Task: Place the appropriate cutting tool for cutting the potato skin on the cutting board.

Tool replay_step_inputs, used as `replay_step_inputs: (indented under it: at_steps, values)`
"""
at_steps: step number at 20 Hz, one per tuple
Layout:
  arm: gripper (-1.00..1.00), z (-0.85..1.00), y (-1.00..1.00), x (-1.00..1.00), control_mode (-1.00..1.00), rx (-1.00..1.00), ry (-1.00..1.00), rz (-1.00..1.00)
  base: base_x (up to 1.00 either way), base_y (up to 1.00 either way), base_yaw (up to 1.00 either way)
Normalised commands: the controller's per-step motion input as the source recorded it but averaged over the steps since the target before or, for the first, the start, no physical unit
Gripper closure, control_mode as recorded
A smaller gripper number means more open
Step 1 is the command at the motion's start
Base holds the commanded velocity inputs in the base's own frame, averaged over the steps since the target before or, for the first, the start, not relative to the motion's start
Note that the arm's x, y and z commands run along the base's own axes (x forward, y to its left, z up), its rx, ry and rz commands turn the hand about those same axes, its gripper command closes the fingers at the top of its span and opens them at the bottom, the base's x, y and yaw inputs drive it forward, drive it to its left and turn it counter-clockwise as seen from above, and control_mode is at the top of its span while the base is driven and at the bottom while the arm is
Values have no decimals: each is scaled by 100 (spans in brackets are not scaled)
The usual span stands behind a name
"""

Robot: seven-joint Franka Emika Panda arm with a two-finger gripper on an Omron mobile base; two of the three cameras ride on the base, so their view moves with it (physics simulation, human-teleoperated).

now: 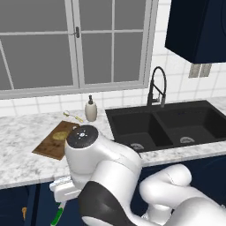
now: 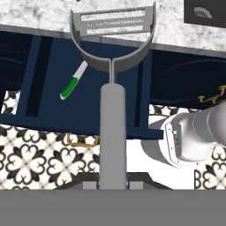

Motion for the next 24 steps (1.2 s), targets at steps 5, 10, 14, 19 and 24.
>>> replay_step_inputs:
  at_steps: [5, 10, 14, 19, 24]
  values:
    - [100, 59, -7, 79, -100, -5, -19, 0, 0, 0, 0]
    - [100, -15, -13, 47, -100, 3, 0, 0, 0, 0, 0]
    - [100, -52, -6, 100, -100, 0, 4, 1, 0, 0, 0]
    - [100, -51, -7, 100, -100, 0, 4, 0, 0, 0, 0]
    - [100, -29, -3, 53, -100, 0, 2, 1, 0, 0, 0]
